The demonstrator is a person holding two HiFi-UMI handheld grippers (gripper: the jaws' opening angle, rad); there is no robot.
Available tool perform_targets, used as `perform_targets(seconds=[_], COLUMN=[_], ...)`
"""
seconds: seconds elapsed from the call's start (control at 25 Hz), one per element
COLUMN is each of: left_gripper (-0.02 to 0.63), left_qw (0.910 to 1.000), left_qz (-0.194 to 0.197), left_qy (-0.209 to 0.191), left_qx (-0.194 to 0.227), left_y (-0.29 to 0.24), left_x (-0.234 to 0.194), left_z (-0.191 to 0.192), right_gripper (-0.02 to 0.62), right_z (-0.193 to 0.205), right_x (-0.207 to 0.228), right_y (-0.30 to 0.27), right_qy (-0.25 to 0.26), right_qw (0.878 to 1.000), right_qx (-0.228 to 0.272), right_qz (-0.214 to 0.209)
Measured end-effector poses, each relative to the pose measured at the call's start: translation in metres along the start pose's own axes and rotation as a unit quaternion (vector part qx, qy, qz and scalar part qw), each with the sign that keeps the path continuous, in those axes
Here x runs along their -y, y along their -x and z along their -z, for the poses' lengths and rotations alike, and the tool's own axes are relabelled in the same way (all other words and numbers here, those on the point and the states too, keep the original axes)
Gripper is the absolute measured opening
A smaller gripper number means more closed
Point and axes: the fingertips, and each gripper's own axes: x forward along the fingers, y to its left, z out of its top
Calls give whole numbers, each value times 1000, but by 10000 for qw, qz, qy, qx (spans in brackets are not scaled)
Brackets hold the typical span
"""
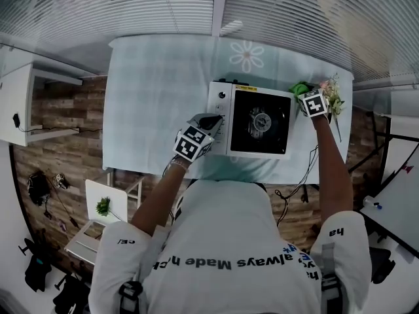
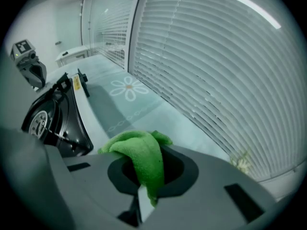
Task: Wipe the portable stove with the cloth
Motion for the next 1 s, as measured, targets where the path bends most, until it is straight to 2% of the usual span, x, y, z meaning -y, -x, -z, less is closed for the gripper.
perform_targets(seconds=[0.16,0.32,0.44,0.68,1.0], left_gripper=[12,11,11,12,12], left_qw=[10000,9999,9998,9998,9997], left_qz=[13,9,10,-55,-97], left_qy=[-14,-28,-14,126,225], left_qx=[-90,-153,-189,-165,-86], left_y=[3,8,11,16,18], left_x=[2,3,3,6,7], left_z=[3,7,10,15,18], right_gripper=[26,26,26,26,26], right_z=[-28,-48,-62,-78,-111], right_x=[-11,-41,-61,-97,-138], right_y=[-7,-18,-25,-39,-46], right_qy=[760,1011,1356,1559,1644], right_qw=[9968,9906,9826,9727,9675], right_qx=[-114,-297,-531,-742,-597], right_qz=[-224,-875,-1149,-1551,-1828])
